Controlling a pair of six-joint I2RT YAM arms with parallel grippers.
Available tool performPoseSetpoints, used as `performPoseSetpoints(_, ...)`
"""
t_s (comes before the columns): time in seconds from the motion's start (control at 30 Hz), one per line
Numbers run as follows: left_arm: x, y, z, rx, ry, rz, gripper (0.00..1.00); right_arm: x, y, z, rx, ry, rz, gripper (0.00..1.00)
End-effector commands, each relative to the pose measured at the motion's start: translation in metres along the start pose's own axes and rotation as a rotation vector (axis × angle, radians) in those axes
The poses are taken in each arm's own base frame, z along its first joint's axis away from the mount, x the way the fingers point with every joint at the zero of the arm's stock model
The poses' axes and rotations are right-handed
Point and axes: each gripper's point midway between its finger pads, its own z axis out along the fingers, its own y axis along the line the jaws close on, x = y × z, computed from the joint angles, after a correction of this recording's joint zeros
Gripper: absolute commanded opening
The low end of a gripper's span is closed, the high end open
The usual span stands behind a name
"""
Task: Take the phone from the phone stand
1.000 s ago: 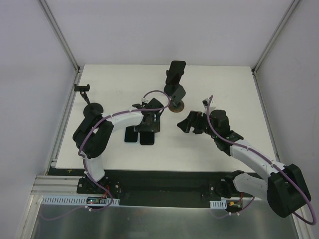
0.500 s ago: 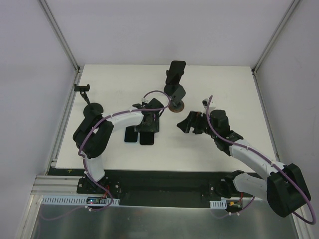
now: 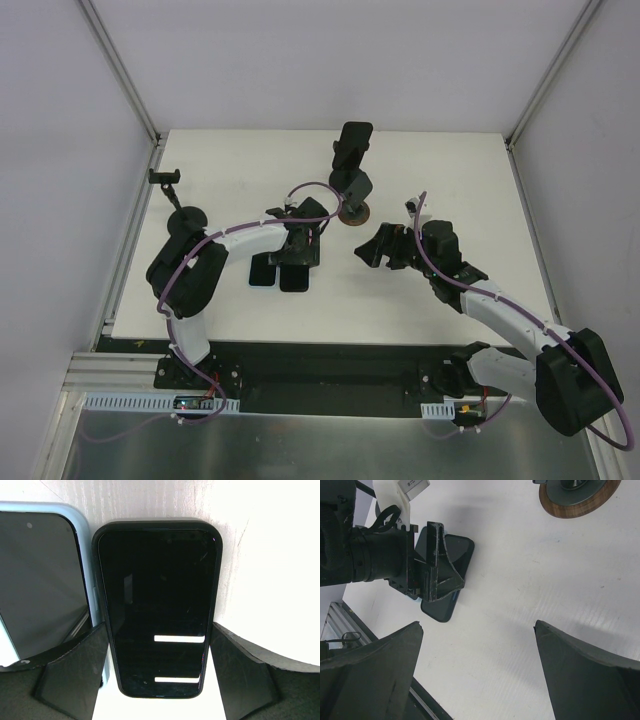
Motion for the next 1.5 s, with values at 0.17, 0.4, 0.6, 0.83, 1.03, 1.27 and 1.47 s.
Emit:
performPoseSetpoints(0.17,-0.016,0.002,-0.031,0.011,-0.055,0.021,0.84,-0.018,0.008,-0.001,-0.036,-0.054,-0.022,0.97)
performPoseSetpoints(0.4,-0.027,0.0,-0.053,0.056,-0.108,0.006,0.93,-0.021,0.011,-0.003,-0.038,-0.057,-0.028,0.97)
performPoseSetpoints(0.6,-0.044,-0.009,-0.077,0.128,-0.173,0.022,0.95,-0.027,0.012,-0.014,-0.021,-0.084,-0.049,0.97)
performPoseSetpoints(0.83,-0.08,-0.034,-0.101,0.223,-0.273,0.006,0.91,-0.035,0.002,-0.044,0.058,-0.166,-0.116,0.96)
performPoseSetpoints(1.03,-0.071,-0.041,-0.091,0.243,-0.226,0.012,0.92,-0.034,-0.013,-0.061,0.128,-0.227,-0.156,0.96)
performPoseSetpoints(1.27,-0.021,-0.076,-0.073,0.338,-0.076,0.094,0.93,-0.026,-0.023,-0.058,0.157,-0.204,-0.161,0.96)
performPoseSetpoints(1.47,0.01,-0.095,-0.056,0.367,0.035,0.132,0.93,-0.024,-0.026,-0.057,0.165,-0.202,-0.163,0.96)
